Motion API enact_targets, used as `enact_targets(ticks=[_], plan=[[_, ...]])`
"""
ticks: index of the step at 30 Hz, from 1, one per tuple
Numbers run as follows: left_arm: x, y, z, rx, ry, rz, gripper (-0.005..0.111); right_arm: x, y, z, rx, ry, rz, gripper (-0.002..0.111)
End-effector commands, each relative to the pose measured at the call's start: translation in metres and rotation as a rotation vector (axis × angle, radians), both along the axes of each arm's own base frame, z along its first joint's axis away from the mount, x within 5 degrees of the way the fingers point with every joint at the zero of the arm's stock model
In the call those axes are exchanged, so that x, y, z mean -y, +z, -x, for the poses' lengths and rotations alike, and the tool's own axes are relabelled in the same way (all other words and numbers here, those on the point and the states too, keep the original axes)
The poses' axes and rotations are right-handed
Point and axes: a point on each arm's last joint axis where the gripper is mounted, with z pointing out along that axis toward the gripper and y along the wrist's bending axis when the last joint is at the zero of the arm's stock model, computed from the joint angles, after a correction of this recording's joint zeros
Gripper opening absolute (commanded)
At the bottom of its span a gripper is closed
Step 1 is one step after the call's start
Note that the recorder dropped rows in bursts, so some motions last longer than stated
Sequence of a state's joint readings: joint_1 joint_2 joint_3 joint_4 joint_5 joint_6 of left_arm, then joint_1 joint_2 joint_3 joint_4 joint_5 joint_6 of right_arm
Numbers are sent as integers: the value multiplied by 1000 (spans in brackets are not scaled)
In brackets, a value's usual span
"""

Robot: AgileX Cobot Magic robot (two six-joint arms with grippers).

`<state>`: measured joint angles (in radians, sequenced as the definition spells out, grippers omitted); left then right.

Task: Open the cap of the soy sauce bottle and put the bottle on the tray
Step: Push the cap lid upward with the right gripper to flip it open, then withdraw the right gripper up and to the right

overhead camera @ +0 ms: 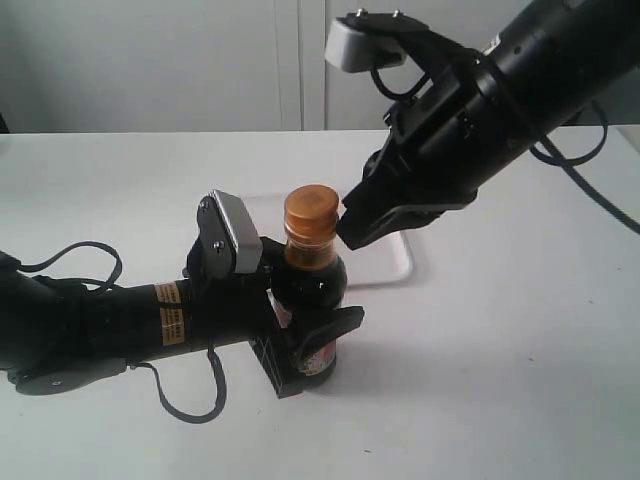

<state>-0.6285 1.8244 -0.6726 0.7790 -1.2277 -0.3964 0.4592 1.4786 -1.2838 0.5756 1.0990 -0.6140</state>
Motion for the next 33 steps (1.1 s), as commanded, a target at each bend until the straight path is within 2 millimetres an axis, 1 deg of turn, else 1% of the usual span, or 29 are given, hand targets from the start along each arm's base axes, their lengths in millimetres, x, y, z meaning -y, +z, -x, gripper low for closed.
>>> enact_targets(ticks=[1, 10, 15, 17, 20, 23, 27, 33], plan=[[2, -1, 3, 13, -20, -15, 0, -3, 7, 0, 4, 5, -41, 0], [2, -1, 3, 15, -20, -15, 0, -5, 10, -3, 28, -23, -80, 0], [2, -1, 3, 15, -20, -15, 0, -8, 17, -5, 39, -41, -132, 0], [2, -1, 3, 17, -20, -16, 0, -10, 27, -8, 76, -58, -166, 0], [2, -1, 3, 19, -21, -17, 0, -14, 46, -16, 156, -117, -263, 0], [2, -1, 3, 19, -21, -17, 0, -14, 57, -25, 237, -187, -323, 0], [2, -1, 3, 19, -21, -17, 0, -13, 58, -28, 277, -212, -324, 0], [2, -1, 3, 19, -21, -17, 0, -13, 58, -29, 279, -213, -317, 0]])
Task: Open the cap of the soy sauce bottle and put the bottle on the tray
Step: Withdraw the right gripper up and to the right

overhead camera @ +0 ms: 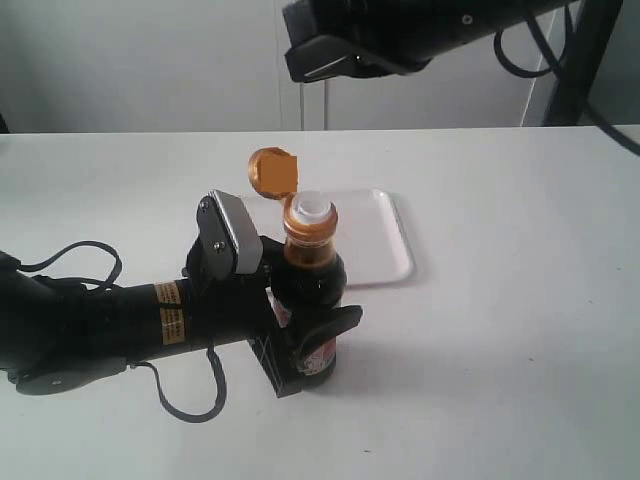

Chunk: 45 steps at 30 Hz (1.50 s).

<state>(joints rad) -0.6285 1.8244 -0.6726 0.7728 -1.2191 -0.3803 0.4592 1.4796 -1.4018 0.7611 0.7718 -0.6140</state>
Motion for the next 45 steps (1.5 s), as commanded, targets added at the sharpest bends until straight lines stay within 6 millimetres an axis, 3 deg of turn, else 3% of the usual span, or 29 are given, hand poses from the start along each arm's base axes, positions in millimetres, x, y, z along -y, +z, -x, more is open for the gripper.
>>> enact_targets(ticks=[1, 12, 15, 22, 28, 32, 37, 45], plan=[[2, 0, 3, 8, -26, -6, 0, 1, 1, -1, 25, -5, 16, 0], [2, 0, 3, 8, -26, -6, 0, 21, -16, -5, 111, 4, 368, 0], [2, 0, 3, 8, -26, -6, 0, 36, -20, -10, 71, -50, 448, 0], [1, 12, 5, 12, -22, 27, 0, 83, -15, -27, 3, -279, 388, 0], [0, 21, 7, 25, -28, 42, 0, 104, -4, -9, 131, -428, 291, 0], [0, 21, 6, 25, -26, 43, 0, 110, -6, 11, 179, -456, 266, 0], [0, 21, 6, 19, -16, 49, 0, 116, -26, 24, 214, -496, 241, 0], [-2, 26, -1, 6, 58, 88, 0, 121, -90, 25, 199, -530, 292, 0]])
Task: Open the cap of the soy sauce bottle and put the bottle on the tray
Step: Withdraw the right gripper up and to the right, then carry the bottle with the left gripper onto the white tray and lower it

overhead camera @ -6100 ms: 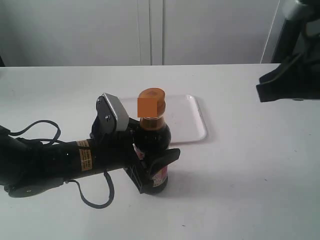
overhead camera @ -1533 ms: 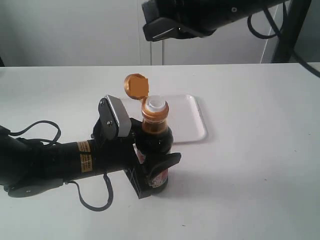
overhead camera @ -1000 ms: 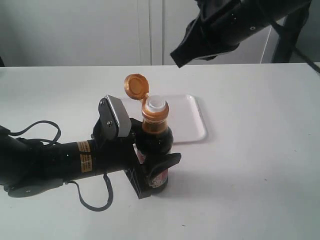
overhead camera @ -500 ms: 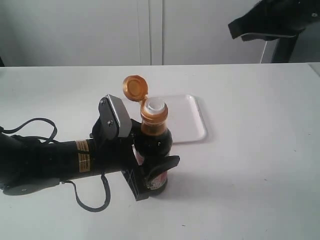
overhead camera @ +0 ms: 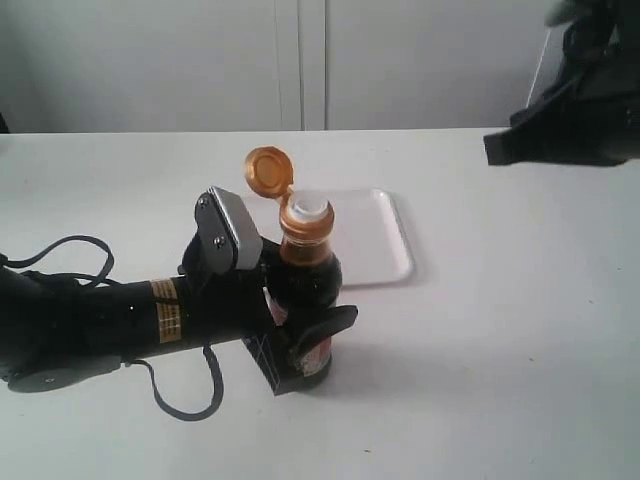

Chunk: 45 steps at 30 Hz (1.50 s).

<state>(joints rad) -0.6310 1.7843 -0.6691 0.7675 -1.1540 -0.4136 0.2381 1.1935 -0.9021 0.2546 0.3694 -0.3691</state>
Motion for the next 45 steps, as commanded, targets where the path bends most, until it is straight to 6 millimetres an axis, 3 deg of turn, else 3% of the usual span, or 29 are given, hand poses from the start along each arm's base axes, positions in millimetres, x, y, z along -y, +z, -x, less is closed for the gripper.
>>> enact_targets(ticks=[1, 7, 16, 25, 32, 39, 45], plan=[[0, 19, -2, 31, 37, 112, 0, 5, -30, -2, 29, -36, 22, 0], [-3, 35, -2, 63, 72, 155, 0, 7, -62, -4, 11, -35, 79, 0], [-8, 59, -17, 121, 223, 251, 0, 7, -76, -14, 5, -46, 92, 0], [2, 89, -32, 196, 230, 324, 0, 5, -91, -23, -18, -54, 104, 0], [0, 89, -38, 223, 288, 328, 0, 5, -94, -27, -12, -59, 105, 0], [4, 66, -49, 187, 325, 288, 0, 5, -95, -27, -13, -59, 106, 0], [13, 65, -63, 199, 340, 299, 0, 5, -94, -27, -6, -61, 105, 0]])
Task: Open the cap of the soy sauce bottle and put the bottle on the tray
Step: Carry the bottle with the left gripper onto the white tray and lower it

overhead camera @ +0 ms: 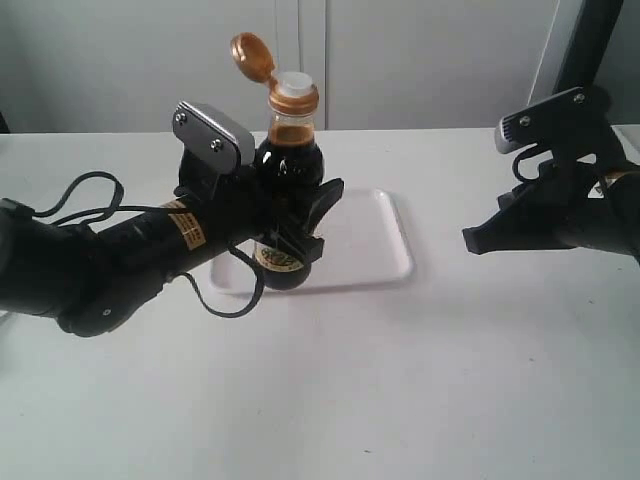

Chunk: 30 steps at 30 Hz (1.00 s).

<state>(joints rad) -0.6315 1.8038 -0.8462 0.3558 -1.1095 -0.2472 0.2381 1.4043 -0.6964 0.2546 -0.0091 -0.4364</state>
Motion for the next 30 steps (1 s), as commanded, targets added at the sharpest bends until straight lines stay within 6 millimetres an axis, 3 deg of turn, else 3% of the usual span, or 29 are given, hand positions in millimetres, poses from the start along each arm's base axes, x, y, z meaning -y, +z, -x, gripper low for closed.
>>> enact_targets(ticks=[1, 30], plan=[[9, 24, -10, 113, 3, 129, 0, 3, 0, -2, 18, -10, 3, 0], [30, 1, -63, 96, 132, 185, 0, 3, 3, -4, 56, -19, 0, 0]])
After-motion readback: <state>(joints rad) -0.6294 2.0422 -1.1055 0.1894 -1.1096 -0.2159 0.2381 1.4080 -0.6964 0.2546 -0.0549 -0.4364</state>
